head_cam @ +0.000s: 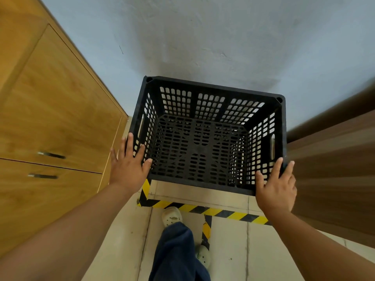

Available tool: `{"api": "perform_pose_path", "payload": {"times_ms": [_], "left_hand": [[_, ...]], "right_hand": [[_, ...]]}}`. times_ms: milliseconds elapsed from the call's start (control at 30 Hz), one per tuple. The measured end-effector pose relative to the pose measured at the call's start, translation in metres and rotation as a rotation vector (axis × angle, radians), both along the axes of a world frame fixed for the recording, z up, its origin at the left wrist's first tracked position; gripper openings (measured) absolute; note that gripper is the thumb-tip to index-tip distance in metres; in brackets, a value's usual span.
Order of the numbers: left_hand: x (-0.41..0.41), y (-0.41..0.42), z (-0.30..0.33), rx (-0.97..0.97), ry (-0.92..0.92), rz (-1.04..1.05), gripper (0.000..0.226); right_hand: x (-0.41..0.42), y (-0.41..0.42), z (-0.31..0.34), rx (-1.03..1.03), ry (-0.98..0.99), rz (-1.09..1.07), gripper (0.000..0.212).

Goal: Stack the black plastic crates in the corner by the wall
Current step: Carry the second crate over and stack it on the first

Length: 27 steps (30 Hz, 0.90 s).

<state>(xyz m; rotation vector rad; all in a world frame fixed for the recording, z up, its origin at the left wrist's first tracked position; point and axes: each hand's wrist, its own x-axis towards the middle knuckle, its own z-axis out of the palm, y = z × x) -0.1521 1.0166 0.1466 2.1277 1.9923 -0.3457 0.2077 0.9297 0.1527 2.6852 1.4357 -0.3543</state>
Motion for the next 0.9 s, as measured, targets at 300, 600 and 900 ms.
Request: {"api": "perform_pose_path", "payload": {"times_ms": [300, 600, 900], "left_hand": [[0.001, 0.011, 0.018, -0.080, 0.058, -0.062, 0.062], [0.008, 0.127, 0.006, -0.051, 0.026, -0.229, 0.077], [0.028, 0.250, -0.006, 0.052, 0.013, -0.441, 0.078]], "right_hand": [[-0.001, 0.007, 0.019, -0.144, 0.025, 0.014, 0.079], [0.032, 0.084, 0.013, -0.169, -0.017, 0.132, 0.080], [0.070, 0.192, 0.004, -0.197, -0.052, 0.228, 0.082]]}}
